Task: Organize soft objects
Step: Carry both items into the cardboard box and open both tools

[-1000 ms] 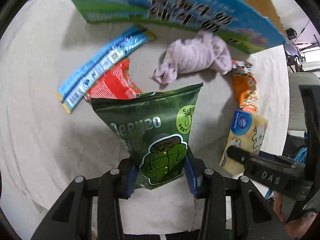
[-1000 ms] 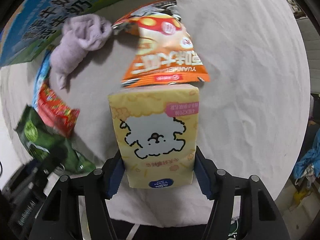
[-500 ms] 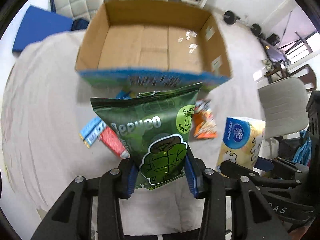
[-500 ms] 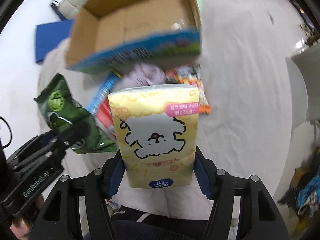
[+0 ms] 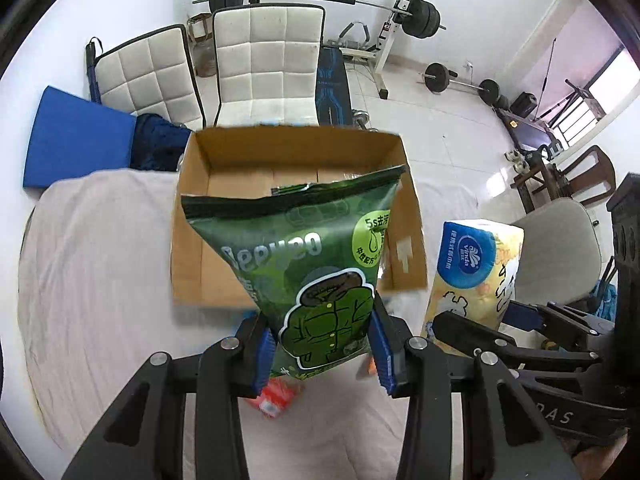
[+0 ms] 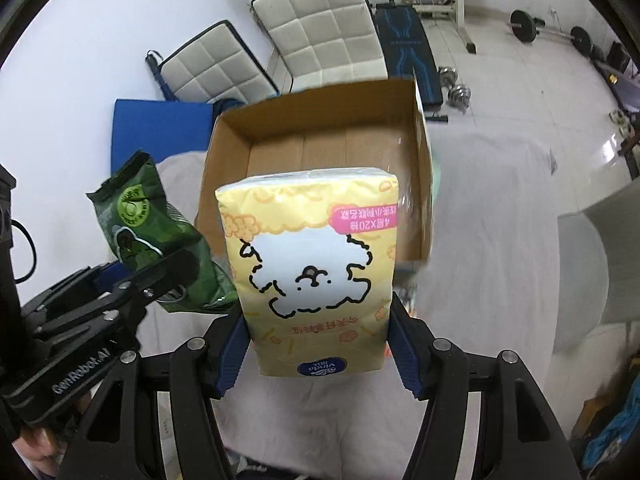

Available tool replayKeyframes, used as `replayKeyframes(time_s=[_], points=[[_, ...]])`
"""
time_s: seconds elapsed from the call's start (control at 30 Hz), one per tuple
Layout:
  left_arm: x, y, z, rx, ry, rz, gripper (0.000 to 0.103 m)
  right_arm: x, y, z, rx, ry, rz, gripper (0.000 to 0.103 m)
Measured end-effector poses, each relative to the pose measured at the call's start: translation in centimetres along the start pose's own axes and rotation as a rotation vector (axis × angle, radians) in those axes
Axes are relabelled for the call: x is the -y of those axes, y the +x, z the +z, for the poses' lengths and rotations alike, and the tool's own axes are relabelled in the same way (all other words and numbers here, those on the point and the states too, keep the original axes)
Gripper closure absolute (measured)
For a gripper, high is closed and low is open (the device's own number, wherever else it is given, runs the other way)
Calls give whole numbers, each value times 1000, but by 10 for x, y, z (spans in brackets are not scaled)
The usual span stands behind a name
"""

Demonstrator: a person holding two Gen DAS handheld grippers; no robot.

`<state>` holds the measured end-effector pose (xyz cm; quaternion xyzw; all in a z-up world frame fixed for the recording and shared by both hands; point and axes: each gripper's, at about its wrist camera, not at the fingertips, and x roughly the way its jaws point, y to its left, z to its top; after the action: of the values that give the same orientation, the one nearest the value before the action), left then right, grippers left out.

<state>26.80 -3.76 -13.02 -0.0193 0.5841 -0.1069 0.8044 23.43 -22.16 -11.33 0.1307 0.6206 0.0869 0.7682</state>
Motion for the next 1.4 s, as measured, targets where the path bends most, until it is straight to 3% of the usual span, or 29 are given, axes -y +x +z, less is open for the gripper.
replayKeyframes(time_s=[0.2, 0.4, 0.67, 0.87, 1.07, 1.27, 1.4], points=[[-18, 53, 58, -89, -11, -14, 65, 0, 56, 63, -16, -9, -80, 38], [-37, 126, 100, -251, -30, -57, 65, 14, 121, 112, -97, 18, -129, 38], [-43, 222, 137, -466, -31, -129, 65, 15, 210, 153, -222, 0, -206, 38], [-42, 254, 147, -519, -28, -144, 65, 15, 248, 174, -284, 5, -260, 38], [-40, 269, 149, -535, -11, -102, 65, 23, 268, 179, -327, 10, -272, 37], [-47, 268, 149, -531, -28, -98, 65, 29, 284, 176, -401, -17, -276, 34], [-54, 257, 149, -502, -62, -40, 64, 26, 275, 174, -374, -23, -257, 27]])
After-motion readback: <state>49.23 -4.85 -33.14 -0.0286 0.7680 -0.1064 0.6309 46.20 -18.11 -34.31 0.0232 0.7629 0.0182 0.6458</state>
